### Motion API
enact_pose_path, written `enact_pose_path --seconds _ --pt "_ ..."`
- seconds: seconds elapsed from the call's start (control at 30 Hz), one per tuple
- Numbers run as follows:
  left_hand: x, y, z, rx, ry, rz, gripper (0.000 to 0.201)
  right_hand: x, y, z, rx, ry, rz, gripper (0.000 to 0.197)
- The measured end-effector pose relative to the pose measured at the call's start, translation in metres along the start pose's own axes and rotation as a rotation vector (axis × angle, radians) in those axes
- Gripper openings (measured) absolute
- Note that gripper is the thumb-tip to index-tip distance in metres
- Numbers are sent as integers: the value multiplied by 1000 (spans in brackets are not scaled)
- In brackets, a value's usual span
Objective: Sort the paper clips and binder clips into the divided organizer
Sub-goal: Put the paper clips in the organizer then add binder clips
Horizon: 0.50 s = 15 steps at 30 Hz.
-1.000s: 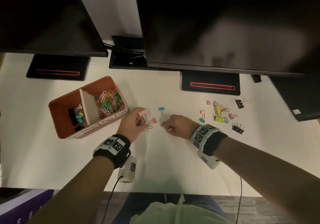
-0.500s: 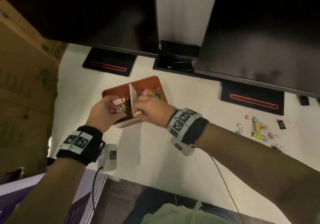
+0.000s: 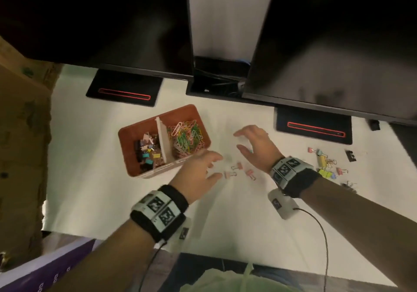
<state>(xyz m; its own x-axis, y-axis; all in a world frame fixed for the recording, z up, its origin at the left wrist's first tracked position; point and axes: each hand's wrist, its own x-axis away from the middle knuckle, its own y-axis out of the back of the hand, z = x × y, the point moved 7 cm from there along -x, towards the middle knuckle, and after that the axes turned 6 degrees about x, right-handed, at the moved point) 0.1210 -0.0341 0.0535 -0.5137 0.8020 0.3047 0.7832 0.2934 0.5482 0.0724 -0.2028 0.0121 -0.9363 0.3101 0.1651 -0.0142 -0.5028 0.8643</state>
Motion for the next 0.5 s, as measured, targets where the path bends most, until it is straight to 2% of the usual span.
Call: enact_pose_path --seconds 0.07,0.13,0.2,0.37,0.5 --pt "-15 -37 8 -57 12 71 45 10 -14 -16 68 -13 140 41" --pt "-28 -61 20 -111 73 78 51 17 -30 -16 176 35 280 48" --pt "-39 -75 31 -137 130 63 51 23 -41 -16 232 78 342 48" --pt "-48 -84 38 -173 92 23 28 35 -43 -34 136 30 272 25" --pt "-47 -80 35 -113 106 13 32 36 -35 -51 20 -36 168 27"
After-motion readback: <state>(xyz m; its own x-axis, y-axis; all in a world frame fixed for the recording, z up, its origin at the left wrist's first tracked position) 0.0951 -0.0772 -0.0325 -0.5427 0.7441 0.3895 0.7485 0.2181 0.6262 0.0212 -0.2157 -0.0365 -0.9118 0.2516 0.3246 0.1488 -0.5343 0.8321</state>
